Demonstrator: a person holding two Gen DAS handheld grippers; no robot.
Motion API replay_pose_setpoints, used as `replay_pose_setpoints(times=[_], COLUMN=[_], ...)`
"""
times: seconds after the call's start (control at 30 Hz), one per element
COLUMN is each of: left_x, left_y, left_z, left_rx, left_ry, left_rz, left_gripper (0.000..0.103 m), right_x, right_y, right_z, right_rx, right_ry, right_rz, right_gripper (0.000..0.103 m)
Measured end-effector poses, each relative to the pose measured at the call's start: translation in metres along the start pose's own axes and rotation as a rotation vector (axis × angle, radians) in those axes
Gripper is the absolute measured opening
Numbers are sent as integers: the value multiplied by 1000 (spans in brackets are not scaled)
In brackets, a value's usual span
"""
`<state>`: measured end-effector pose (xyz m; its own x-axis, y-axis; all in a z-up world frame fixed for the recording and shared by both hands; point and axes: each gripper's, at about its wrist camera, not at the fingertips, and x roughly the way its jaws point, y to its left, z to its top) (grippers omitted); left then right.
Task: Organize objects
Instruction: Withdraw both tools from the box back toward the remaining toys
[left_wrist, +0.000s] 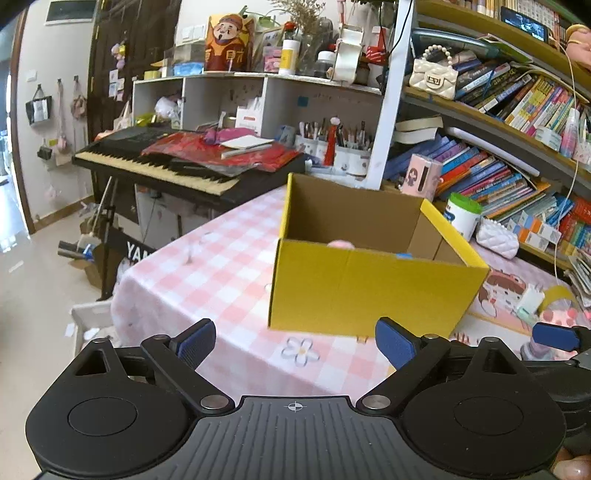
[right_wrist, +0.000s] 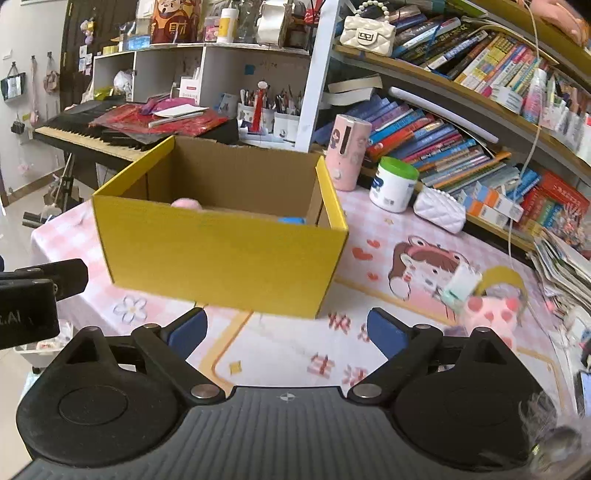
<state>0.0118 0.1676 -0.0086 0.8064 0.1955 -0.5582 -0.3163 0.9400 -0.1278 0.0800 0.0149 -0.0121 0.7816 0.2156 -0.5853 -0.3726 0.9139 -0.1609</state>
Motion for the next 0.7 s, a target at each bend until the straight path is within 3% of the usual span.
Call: replay_pose_setpoints(times=[0.33,0.7], left_x=[-17,-22], left_y=[4,-21], left_z=[-22,-39], left_rx=[50,134], left_ry=[60,115], left_rz=[-28,-130], left_gripper=[96,96], right_x=[-33,-58], right_y=[4,-17], right_z=[-32,-62], right_rx=[37,108], right_ry=[27,76], right_rz=[-67,-173], right_gripper=[98,99])
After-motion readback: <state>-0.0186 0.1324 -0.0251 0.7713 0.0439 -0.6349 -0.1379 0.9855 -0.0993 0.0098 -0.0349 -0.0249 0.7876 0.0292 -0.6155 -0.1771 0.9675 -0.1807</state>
